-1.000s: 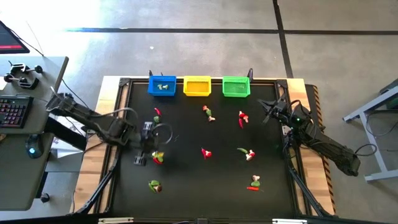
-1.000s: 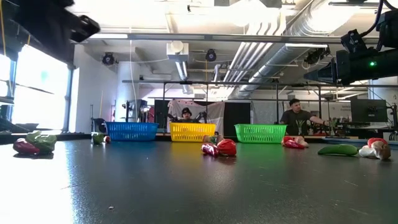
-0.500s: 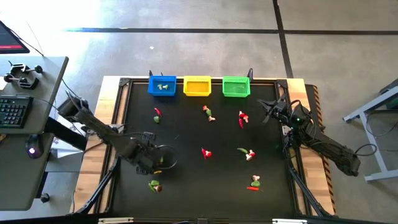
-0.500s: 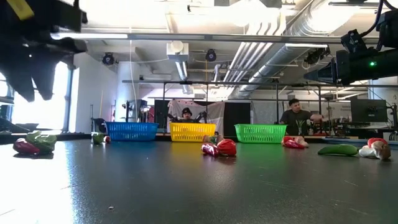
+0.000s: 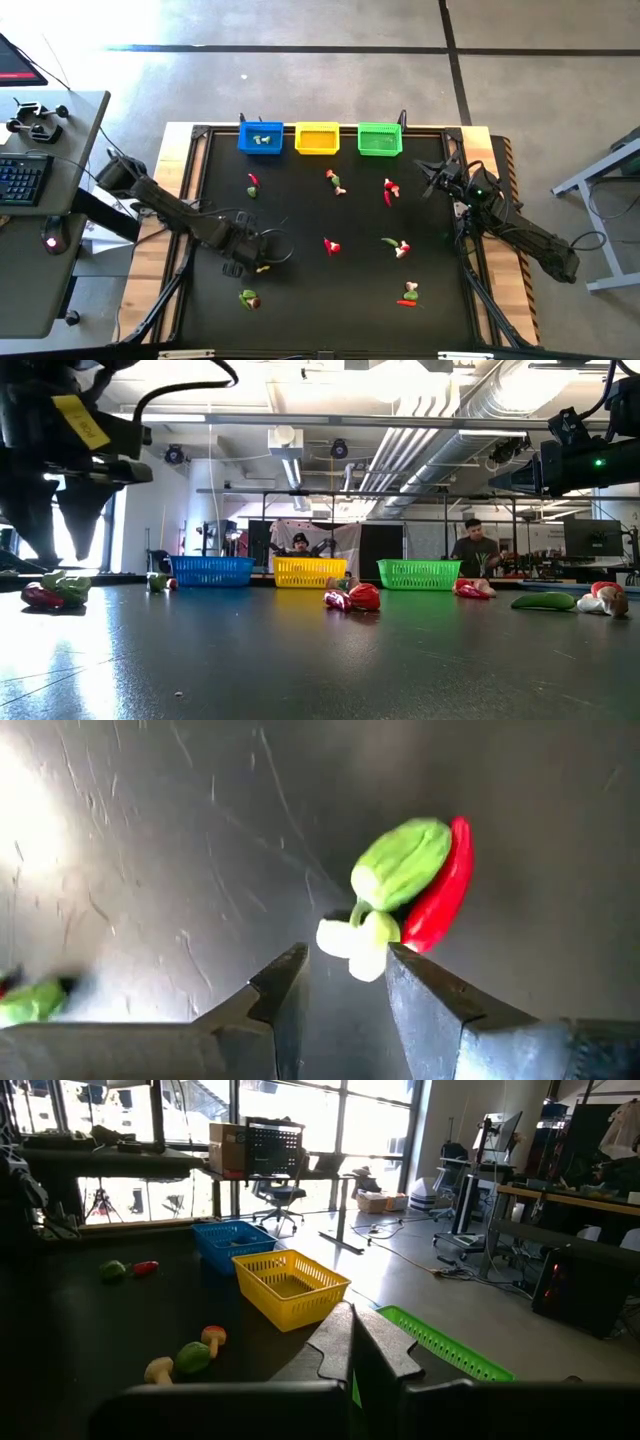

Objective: Sort produce into baskets
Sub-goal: Put the green mushroom into the blue bin

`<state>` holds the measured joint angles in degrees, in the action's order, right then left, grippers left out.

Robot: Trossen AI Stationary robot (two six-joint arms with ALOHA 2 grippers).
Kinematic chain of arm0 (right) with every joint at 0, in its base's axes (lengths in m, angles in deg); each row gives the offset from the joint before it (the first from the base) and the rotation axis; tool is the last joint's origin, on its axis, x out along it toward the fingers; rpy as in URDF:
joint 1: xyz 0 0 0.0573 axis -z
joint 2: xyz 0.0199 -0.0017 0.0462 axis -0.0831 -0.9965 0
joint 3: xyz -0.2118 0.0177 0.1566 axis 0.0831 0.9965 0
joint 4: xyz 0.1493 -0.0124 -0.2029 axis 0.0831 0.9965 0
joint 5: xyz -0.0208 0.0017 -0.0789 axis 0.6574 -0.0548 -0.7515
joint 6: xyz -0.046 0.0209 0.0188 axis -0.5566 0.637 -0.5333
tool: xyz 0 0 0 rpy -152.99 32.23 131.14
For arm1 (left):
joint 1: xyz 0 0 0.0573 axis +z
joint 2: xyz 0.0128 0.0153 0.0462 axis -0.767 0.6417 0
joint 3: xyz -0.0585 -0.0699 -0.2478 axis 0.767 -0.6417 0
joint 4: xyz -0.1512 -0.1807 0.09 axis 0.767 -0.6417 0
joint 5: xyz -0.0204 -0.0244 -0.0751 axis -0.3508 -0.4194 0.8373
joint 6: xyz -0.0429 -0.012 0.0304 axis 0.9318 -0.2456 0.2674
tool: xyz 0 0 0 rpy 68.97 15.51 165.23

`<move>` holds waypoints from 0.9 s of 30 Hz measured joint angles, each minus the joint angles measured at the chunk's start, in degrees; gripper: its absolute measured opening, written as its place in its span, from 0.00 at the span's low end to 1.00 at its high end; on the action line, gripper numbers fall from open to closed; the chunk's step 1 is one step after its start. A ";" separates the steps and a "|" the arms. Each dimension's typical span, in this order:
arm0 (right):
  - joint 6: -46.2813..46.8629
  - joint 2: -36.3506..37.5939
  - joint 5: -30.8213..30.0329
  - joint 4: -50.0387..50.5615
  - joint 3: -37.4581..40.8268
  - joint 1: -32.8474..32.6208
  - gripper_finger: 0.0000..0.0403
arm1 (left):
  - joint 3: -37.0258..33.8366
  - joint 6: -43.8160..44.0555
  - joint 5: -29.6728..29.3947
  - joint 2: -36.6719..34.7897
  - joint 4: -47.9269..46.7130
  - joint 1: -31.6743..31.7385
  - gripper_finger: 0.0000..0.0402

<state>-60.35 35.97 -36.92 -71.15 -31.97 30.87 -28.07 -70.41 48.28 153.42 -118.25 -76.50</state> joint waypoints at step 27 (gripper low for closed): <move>0.00 0.00 -0.02 0.00 0.00 0.00 0.00 | -3.82 -2.69 -2.08 0.00 2.87 2.52 0.20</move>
<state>-60.35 35.97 -36.94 -71.15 -31.97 30.87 -31.89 -73.10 46.21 153.42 -115.38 -73.98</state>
